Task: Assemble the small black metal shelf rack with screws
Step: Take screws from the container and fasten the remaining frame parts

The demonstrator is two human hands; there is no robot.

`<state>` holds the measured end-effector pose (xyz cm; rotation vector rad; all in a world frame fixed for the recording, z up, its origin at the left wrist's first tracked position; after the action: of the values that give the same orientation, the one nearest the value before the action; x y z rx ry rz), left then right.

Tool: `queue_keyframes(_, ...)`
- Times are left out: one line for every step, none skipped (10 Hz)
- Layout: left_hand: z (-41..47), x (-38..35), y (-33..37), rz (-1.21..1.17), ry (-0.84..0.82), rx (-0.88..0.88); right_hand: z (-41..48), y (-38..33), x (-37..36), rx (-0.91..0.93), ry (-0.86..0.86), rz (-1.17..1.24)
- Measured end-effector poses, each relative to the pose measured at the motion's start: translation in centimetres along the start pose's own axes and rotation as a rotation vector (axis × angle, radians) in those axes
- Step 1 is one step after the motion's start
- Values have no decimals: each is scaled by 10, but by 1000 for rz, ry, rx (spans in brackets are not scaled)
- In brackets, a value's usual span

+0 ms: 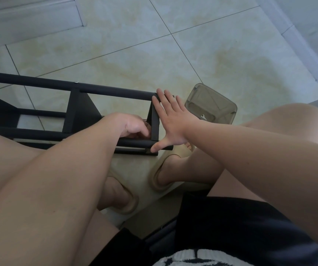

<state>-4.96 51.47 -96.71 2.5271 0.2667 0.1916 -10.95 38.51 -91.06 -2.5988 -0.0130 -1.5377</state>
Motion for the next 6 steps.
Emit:
queue_keyframes(1,-1,0,-15,-12,-9,0,0,0,0,1,-3)
queue_keyframes(1,-1,0,-34,-15,-9,0,0,0,1,0,-2)
queue_keyframes(-1,-3,-3,-74,-77,41,0,0,-1,3,0,0)
queue_keyframes(-2,-4,-5,-11,-93,113,0,0,-1,1,-1,3)
queue_keyframes(0,-2,-1,8,-21,101,0,0,0,1,-3,2)
queue_keyframes(2,0,2,13,35,75,1,0,0,-1,-6,3)
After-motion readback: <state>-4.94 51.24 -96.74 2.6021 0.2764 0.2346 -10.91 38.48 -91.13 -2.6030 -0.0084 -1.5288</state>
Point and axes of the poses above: each hand's wrist, its own z-axis towards the middle knuckle, its own x-axis out of the back of the hand, y = z × x, the point moved 4 cm from there along z, towards the middle knuckle, and after that the axes turned 7 degrees about z, right-handed, at the moved point
